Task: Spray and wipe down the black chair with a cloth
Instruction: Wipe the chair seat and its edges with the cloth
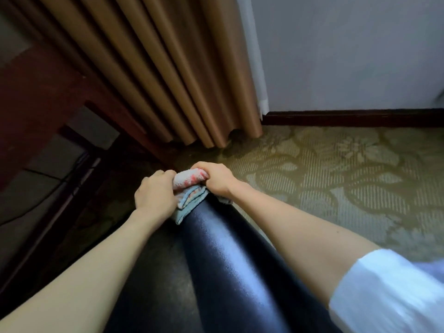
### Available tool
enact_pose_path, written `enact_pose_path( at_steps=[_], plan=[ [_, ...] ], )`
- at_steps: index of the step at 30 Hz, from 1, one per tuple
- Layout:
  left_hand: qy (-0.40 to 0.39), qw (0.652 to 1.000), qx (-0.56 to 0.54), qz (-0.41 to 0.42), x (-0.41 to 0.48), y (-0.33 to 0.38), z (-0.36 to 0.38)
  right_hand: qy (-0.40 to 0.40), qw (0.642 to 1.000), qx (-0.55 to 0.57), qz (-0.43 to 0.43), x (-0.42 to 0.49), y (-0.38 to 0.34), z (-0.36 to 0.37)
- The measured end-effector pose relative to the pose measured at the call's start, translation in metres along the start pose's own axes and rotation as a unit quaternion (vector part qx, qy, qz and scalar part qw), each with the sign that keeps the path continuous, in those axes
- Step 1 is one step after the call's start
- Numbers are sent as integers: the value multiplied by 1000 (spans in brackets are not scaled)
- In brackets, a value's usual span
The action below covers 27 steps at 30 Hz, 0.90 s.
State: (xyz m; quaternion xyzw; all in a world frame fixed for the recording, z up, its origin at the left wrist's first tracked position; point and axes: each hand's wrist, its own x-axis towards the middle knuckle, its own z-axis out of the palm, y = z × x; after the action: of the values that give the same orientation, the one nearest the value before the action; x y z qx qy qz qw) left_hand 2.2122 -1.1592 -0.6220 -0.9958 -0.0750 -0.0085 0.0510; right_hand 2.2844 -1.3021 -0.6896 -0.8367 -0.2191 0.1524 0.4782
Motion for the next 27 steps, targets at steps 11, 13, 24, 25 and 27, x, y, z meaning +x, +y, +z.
enact_pose_path(
  at_steps=[11, 13, 24, 25, 27],
  plan=[
    [-1, 1000, 9, -23, 20, -15, 11, -11, 999, -41, -18, 24, 0, 7],
    [-11, 1000, 7, -9, 13, -10, 9, -10, 999, -50, -12, 10, -1, 2],
    [-43, 996, 20, 80, -125, 85, -20, 92, 994, -27, 49, -186, 8, -20],
    [-40, 996, 18, 83, -134, 89, -22, 96, 994, -26, 50, -195, 8, -21],
    [-40, 996, -7, 80, -148, 96, -25, 96, 993, -23, 66, -208, 7, -23]
  ],
)
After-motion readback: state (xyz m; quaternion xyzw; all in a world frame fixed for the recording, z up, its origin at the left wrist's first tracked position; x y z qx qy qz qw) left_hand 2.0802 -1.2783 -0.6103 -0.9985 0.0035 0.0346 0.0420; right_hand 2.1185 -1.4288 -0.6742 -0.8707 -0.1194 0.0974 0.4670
